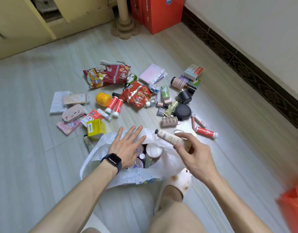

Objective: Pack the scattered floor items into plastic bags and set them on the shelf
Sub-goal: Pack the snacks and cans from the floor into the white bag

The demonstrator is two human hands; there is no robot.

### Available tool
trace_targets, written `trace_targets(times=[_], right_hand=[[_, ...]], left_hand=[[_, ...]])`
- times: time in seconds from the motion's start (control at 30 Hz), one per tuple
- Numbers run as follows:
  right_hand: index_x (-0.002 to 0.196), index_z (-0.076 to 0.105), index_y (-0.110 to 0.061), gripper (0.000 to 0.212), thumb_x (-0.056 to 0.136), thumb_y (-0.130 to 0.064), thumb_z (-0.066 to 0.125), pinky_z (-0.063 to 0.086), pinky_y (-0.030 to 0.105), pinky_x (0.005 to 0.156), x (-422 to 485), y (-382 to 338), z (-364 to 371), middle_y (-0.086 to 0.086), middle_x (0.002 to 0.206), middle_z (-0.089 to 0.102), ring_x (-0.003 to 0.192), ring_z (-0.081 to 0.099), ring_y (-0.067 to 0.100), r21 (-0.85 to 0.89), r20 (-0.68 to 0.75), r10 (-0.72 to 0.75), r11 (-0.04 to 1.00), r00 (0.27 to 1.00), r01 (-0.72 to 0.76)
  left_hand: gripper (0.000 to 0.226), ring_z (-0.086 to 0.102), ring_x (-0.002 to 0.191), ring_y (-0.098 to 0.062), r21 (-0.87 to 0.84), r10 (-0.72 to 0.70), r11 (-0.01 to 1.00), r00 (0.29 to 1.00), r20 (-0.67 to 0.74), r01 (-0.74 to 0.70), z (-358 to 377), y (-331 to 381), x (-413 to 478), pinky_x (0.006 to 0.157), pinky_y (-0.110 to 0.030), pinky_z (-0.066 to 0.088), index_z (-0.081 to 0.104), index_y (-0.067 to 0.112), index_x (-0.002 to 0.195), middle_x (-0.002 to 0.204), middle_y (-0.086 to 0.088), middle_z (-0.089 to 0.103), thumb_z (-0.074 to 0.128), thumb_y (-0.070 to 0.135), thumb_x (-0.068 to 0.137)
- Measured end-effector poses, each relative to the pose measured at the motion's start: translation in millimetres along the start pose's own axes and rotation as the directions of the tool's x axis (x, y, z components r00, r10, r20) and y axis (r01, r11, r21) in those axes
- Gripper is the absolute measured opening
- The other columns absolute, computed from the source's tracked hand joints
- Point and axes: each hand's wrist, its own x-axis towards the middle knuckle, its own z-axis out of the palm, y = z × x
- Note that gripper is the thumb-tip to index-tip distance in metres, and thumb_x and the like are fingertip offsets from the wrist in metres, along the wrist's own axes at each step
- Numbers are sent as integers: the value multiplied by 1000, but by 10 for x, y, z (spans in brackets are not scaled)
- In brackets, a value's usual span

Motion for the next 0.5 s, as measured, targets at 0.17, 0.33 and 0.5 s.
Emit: trace_targets(times=[0.17,0.33,0.5], right_hand=[[112,62,-25,34,81,-32,50,48,33,71,91,-42,367,6,94,72,91,64,30,-435,466,-4,870,885,233],[101,59,-19,22,85,-25,46,35,33,61,185,28,783,14,97,69,93,63,37,-602,583,24,684,812,412],[124,46,-17,35,90,-13,52,33,36,62,255,145,1077,13,99,67,93,62,37,-599,625,-51,607,779,521]], left_hand=[[79,29,145,-27,2,-70,998,998,1,70,108,-128,-155,114,-60,13,43,31,145,161,-4,21,68,36,70],[83,30,144,-27,-40,-25,999,999,24,26,264,-99,-262,113,-58,10,44,25,146,159,-3,25,55,62,72],[104,13,149,-23,-89,-36,995,998,48,40,383,15,-281,115,-59,0,24,20,154,163,-3,7,39,78,70]])
